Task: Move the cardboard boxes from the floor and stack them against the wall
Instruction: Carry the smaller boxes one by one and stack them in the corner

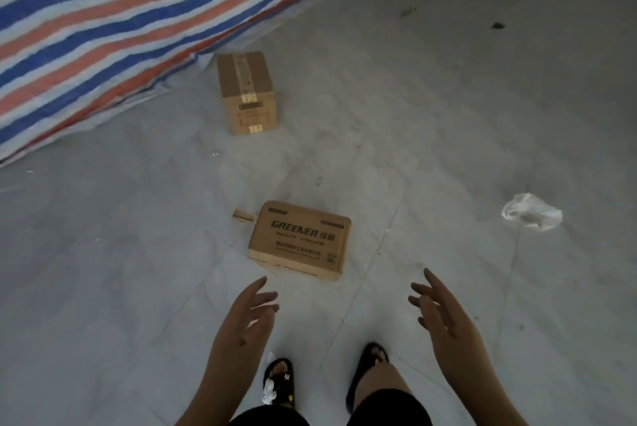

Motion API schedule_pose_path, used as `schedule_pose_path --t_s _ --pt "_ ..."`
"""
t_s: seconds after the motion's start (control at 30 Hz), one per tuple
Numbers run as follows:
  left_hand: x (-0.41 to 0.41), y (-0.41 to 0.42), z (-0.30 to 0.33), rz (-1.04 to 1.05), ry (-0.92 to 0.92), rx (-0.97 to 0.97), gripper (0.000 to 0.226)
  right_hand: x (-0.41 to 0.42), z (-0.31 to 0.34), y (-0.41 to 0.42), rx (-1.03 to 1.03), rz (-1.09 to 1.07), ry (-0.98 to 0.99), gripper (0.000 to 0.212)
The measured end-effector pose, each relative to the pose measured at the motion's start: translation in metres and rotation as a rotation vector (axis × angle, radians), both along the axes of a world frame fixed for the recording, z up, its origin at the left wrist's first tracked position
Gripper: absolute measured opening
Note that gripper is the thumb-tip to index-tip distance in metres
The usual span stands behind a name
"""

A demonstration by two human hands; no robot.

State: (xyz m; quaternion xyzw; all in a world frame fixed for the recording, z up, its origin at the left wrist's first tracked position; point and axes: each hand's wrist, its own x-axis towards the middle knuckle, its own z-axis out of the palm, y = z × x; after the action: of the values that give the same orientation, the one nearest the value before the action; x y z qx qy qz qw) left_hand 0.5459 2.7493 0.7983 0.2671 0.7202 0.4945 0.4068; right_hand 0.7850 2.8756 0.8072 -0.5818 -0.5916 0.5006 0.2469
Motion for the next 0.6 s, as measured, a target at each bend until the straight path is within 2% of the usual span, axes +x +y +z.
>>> schedule_pose_path --t_s 0.03,0.1,0.2,0.3,0.4,0.5,0.6 --pt "0.001 0.011 -0.005 0.031 -0.007 -0.016 0.029 0.001 -0.006 0.024 -0.015 0.033 -0.011 0.035" --pt "0.006 0.038 -0.021 0.13 -0.011 -0.049 0.045 0.002 -0.021 0.077 -0.048 0.126 -0.051 0.035" --pt "0.024 0.081 -0.044 0.298 -0.031 -0.133 0.04 0.001 -0.043 0.163 -0.097 0.328 -0.115 0.038" --pt "0.058 0.123 -0.065 0.445 -0.084 -0.202 0.044 -0.009 -0.061 0.252 -0.14 0.575 -0.21 0.047" --pt "0.088 0.159 -0.093 0.525 -0.137 -0.288 0.055 -0.028 -0.088 0.322 -0.165 0.732 -0.284 0.043" --pt "0.108 0.191 -0.138 0.578 -0.211 -0.381 0.07 -0.052 -0.134 0.368 -0.211 0.835 -0.326 0.049" --pt "0.113 0.228 -0.207 0.691 -0.285 -0.458 0.059 -0.078 -0.208 0.394 -0.246 0.91 -0.385 0.055"
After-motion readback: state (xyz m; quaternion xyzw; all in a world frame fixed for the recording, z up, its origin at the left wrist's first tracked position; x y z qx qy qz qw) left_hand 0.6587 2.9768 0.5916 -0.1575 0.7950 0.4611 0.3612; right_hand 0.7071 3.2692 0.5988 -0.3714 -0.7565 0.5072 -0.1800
